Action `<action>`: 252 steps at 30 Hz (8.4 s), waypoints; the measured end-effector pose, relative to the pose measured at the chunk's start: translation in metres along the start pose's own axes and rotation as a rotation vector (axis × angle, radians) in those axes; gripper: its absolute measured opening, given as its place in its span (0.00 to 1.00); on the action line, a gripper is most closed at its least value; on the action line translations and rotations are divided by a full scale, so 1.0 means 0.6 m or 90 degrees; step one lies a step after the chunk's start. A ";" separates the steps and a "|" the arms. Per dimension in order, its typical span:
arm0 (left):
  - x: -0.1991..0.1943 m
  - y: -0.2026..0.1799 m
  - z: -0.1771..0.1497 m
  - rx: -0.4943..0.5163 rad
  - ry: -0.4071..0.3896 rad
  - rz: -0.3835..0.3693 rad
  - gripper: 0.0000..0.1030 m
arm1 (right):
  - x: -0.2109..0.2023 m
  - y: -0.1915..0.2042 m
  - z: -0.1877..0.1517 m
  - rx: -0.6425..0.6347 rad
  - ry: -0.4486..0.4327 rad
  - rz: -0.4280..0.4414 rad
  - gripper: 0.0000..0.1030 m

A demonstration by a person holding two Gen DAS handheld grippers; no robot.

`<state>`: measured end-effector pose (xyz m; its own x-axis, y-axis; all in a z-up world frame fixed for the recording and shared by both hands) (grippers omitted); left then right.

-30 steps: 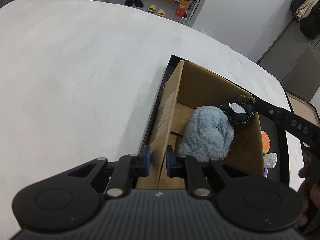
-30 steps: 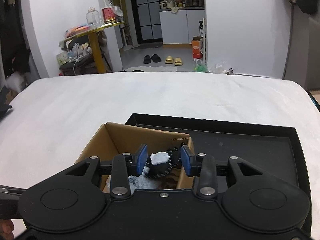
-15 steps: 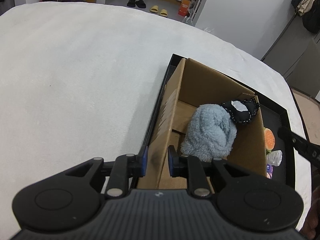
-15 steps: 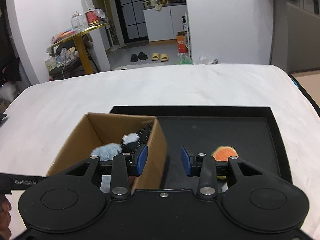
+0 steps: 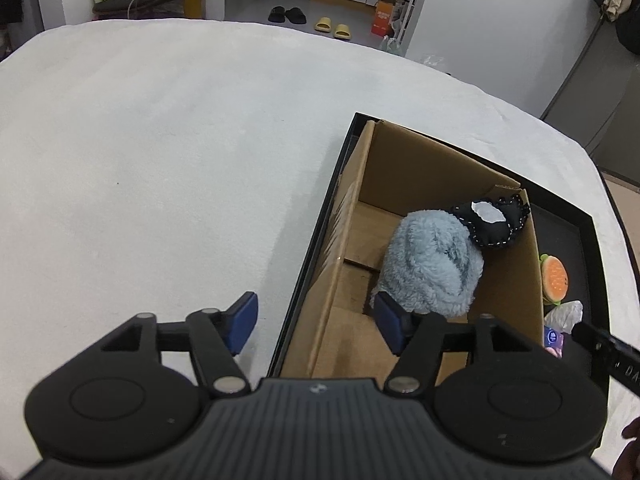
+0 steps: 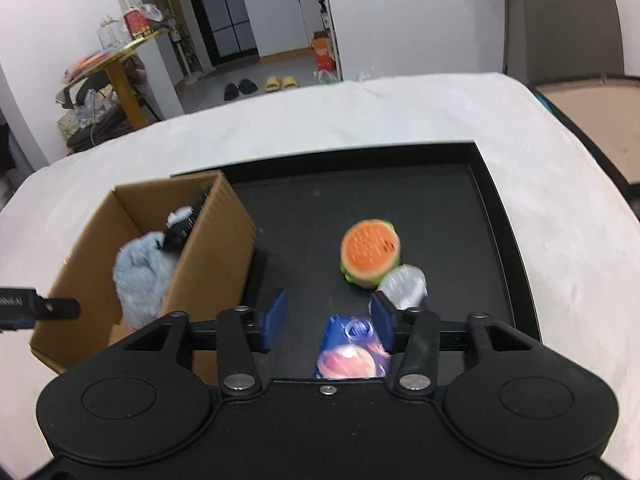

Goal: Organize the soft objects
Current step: 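Grasp the purple tissue pack with the right gripper, then carry the purple tissue pack into the box and release it, then withdraw the open right gripper from the box toward the tray, then grasp the plastic-wrapped item on the tray with the right gripper, then carry the plastic-wrapped item into the box and release it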

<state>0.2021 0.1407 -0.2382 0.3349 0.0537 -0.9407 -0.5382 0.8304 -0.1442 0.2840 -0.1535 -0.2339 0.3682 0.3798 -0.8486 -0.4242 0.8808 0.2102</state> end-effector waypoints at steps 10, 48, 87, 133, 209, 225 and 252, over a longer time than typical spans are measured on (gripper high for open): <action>-0.005 -0.021 -0.009 0.011 -0.006 0.030 0.72 | 0.048 -0.009 -0.030 0.009 0.035 -0.024 0.79; -0.012 -0.024 -0.012 0.013 -0.011 0.036 0.72 | -0.001 0.042 -0.012 -0.047 -0.025 -0.023 0.51; 0.005 0.031 -0.005 -0.039 0.008 -0.088 0.15 | -0.006 0.201 0.057 -0.147 -0.052 0.062 0.52; -0.005 0.015 0.002 -0.030 0.004 -0.040 0.47 | -0.019 0.118 0.047 -0.064 -0.043 0.085 0.61; -0.017 -0.047 -0.028 0.013 -0.022 0.042 0.76 | -0.023 0.016 0.039 -0.037 -0.099 0.052 0.34; -0.019 -0.018 -0.023 -0.011 -0.038 -0.006 0.49 | -0.030 0.098 0.067 -0.083 -0.124 0.082 0.34; 0.007 0.030 -0.006 -0.024 0.012 -0.091 0.14 | 0.025 0.234 0.107 -0.128 -0.096 0.134 0.42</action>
<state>0.1910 0.1542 -0.2459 0.3965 -0.0741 -0.9151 -0.5141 0.8079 -0.2881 0.2832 -0.0062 -0.1860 0.3675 0.5981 -0.7122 -0.6534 0.7110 0.2599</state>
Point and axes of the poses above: each gripper's, at about its wrist camera, not at the fingertips, and x roughly the way its jaws point, y to its left, z to its top, the point moved 2 cm from there along x, roughly the way its jaws point, and after that the axes turned 14 degrees about y, right-handed, at the moved point
